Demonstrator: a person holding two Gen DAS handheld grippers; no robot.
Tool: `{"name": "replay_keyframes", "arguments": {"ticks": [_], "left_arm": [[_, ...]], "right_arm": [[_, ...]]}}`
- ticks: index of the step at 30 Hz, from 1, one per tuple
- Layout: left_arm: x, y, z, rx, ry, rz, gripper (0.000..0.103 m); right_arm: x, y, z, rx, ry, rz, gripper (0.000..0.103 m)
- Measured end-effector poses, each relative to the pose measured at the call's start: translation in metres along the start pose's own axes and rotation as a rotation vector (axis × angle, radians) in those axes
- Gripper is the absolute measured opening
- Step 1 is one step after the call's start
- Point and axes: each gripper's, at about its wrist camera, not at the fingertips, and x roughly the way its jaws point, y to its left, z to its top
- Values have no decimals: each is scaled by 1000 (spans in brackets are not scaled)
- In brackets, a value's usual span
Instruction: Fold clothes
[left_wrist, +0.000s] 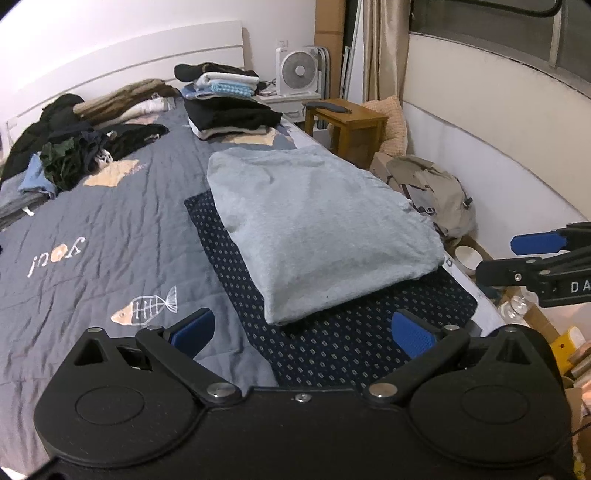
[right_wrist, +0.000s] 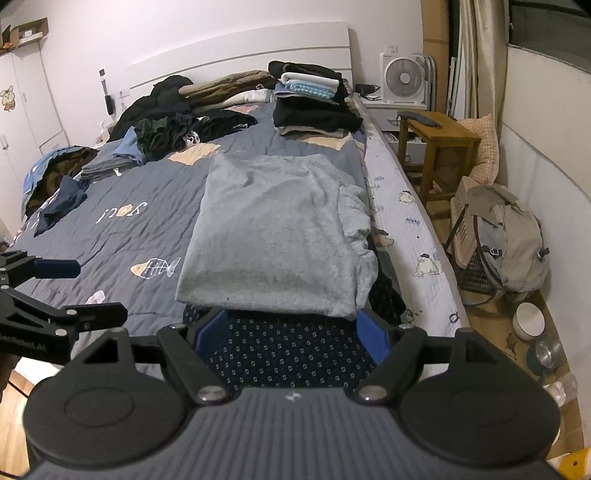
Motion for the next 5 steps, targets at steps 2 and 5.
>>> {"name": "replay_keyframes", "arguments": {"ticks": [2,5], "left_arm": [[-2,0,0,6,-1,1,103],[-4,-1,-1,14,-6,0,103]], "right_arm": [[-2,1,0,-3,-3,-1,77],[-3,3,1,-6,-7,1,77]]}}
